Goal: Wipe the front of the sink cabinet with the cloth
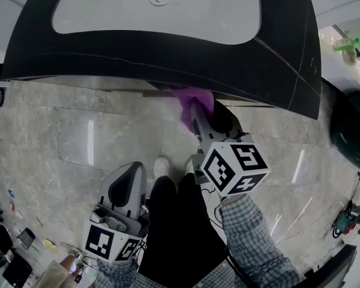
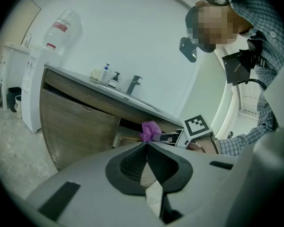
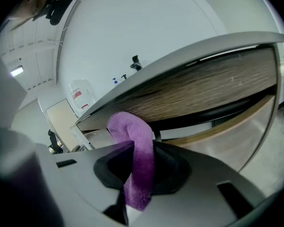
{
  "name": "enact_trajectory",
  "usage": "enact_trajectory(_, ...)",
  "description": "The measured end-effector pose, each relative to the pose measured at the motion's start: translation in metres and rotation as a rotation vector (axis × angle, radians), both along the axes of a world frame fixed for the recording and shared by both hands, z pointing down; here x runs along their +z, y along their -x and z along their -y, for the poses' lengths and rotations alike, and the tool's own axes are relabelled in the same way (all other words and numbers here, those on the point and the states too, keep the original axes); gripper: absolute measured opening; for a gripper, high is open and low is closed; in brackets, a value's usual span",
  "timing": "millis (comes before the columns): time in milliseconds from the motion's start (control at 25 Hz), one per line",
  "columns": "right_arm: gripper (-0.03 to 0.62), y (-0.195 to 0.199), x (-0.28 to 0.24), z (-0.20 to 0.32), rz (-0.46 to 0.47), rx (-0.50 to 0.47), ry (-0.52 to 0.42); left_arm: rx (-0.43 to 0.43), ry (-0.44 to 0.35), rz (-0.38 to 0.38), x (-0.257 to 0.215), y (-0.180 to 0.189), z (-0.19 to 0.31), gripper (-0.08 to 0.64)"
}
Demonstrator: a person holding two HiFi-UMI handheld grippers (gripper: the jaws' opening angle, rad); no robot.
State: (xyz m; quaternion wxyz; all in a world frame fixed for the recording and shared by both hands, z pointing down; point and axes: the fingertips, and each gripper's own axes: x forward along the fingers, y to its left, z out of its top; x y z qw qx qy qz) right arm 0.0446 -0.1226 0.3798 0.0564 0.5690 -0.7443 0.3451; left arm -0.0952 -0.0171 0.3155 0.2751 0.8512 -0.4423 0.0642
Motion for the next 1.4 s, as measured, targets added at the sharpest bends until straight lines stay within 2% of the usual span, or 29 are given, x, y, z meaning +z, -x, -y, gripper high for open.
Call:
enact_trajectory(400, 0.081, -0.053, 0.002, -0.011, -0.022, 0.081, -0.01, 0.069, 0.012, -0.012, 0.01, -0.033, -0.002, 0.011)
enact_trajectory(960, 0.081, -0.131, 0.005, -0.027, -0.099, 0.171, -0.037, 0.153, 0.024, -0.017, 0.019, -0.079, -0.007, 0.011)
enact_trajectory(1160, 0.081, -0.158, 0.007, -0.033, -0.043, 0.239, -0.049, 0.173, 0.03, -0.02, 0.02, -0.09, -0.012, 0.011)
enact_trajectory(1400, 0.081, -0.182, 0.007, -0.039, -0.065, 0.278, -0.061, 0.189, 0.029, -0.019, 0.021, -0.098, -0.015, 0.011)
